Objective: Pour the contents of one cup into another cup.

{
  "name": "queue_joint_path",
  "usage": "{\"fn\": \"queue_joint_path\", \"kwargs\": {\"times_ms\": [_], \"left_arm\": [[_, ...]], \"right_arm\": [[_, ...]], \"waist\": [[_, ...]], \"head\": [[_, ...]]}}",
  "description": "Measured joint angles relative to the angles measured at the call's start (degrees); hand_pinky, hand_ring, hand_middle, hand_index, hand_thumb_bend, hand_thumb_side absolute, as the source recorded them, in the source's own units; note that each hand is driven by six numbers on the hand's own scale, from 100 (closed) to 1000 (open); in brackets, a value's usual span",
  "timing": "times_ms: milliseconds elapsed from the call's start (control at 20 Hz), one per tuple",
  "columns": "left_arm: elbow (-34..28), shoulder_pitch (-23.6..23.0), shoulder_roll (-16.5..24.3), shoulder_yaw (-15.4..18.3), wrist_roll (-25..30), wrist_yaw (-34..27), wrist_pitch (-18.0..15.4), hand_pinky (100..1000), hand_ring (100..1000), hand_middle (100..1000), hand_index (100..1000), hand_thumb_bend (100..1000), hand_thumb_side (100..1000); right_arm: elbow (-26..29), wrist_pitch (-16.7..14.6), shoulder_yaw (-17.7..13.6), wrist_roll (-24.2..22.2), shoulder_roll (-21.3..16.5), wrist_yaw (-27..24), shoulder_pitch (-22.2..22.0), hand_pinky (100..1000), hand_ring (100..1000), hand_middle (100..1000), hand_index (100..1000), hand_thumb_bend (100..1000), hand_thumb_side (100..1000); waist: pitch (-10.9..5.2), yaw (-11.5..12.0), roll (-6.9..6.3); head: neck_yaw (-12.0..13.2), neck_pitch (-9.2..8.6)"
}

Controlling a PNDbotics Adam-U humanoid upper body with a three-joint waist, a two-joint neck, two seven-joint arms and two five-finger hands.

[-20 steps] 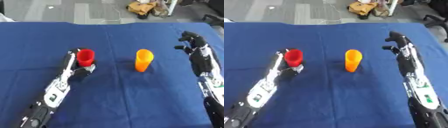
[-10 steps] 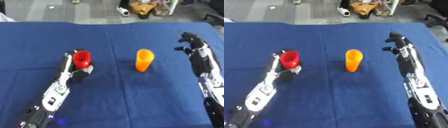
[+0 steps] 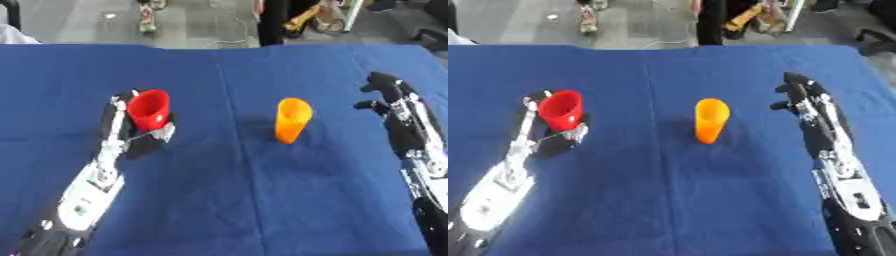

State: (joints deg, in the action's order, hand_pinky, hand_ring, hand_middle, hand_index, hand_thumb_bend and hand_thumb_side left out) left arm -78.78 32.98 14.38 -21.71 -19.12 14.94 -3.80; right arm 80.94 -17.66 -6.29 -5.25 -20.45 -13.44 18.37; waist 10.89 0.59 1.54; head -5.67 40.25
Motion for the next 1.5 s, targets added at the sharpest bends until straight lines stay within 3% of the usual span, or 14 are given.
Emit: {"fn": "queue_joint_path", "kwargs": {"times_ms": [300, 700, 1100, 1500], "left_arm": [[-9.9, -3.7, 2.3, -0.3, 0.6, -1.8, 3.3, 100, 248, 332, 608, 100, 245], [-19.4, -7.9, 3.4, -0.3, 1.9, -3.0, 6.9, 100, 244, 327, 600, 100, 254], [-22.1, -10.3, 3.3, -0.3, 2.4, -3.3, 7.9, 100, 245, 328, 601, 100, 261], [-23.3, -10.7, 3.0, -0.3, 2.8, -3.3, 8.0, 100, 247, 329, 603, 100, 263]], "right_arm": [[-4.7, -2.3, 0.1, -1.0, -1.9, 3.2, 0.0, 558, 960, 565, 808, 553, 493], [-12.5, -7.4, 1.5, -1.6, -4.3, 10.4, 3.0, 587, 991, 615, 839, 582, 478], [-18.9, -12.0, 2.6, -0.5, -4.9, 17.9, 6.3, 620, 1000, 655, 855, 604, 481], [-21.3, -16.0, 3.7, 1.1, -5.1, 24.8, 9.1, 642, 1000, 665, 862, 615, 476]], "waist": [[-0.35, 1.0, -0.18], [-0.68, 2.5, -0.87], [-0.76, 3.7, -1.19], [-0.81, 4.6, -1.66]], "head": [[-0.6, 0.13], [-1.6, 0.49], [-2.4, 0.64], [-3.1, 0.73]]}}
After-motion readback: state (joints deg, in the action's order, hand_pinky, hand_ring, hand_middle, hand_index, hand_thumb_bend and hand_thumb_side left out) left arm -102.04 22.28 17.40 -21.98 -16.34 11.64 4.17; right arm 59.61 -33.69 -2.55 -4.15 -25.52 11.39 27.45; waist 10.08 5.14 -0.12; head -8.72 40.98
